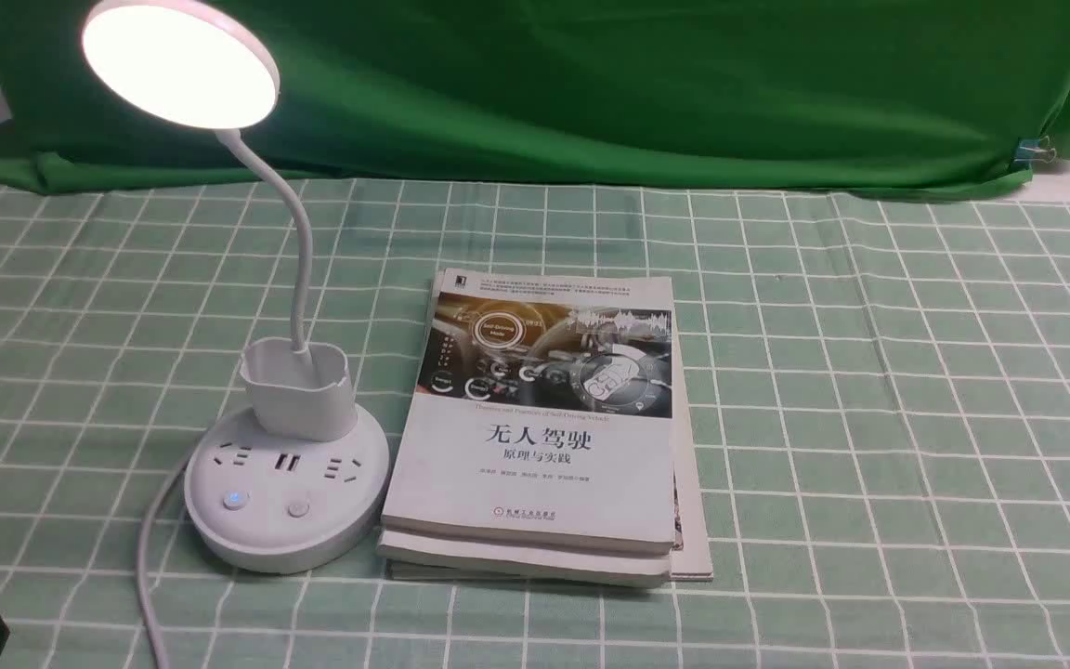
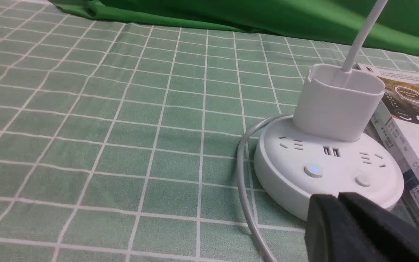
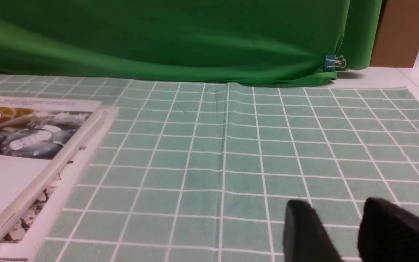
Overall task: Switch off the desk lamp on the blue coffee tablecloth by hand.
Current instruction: 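Press the power button on the round power strip under the lamp with the left gripper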
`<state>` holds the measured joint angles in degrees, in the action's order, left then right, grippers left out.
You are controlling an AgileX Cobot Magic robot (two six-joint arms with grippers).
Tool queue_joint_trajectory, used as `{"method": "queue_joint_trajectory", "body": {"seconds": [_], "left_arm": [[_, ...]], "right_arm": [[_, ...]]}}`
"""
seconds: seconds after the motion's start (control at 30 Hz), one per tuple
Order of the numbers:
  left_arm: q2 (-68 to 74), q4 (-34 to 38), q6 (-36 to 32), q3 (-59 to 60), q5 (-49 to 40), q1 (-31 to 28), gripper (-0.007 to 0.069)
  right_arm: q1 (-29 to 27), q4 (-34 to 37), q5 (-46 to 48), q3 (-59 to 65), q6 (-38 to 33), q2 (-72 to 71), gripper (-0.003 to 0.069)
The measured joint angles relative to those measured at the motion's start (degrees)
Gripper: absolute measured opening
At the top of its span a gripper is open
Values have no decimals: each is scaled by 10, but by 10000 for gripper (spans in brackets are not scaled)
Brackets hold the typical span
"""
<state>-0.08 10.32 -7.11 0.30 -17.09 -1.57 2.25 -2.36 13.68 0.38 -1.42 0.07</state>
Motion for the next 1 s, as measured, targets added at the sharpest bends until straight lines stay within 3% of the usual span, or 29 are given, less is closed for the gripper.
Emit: {"method": "queue_joint_trajectory", "body": {"seconds": [0.73, 0.83, 1.0], "left_arm": [[0, 1, 0, 0, 2, 0, 22], [0, 55, 1, 0, 26, 0, 22], [0, 247, 1, 0, 93, 0, 22]], "right_arm": [[0, 0, 0, 0, 0, 0, 242], [0, 0, 0, 0, 0, 0, 242], [0, 0, 0, 0, 0, 0, 242]]}}
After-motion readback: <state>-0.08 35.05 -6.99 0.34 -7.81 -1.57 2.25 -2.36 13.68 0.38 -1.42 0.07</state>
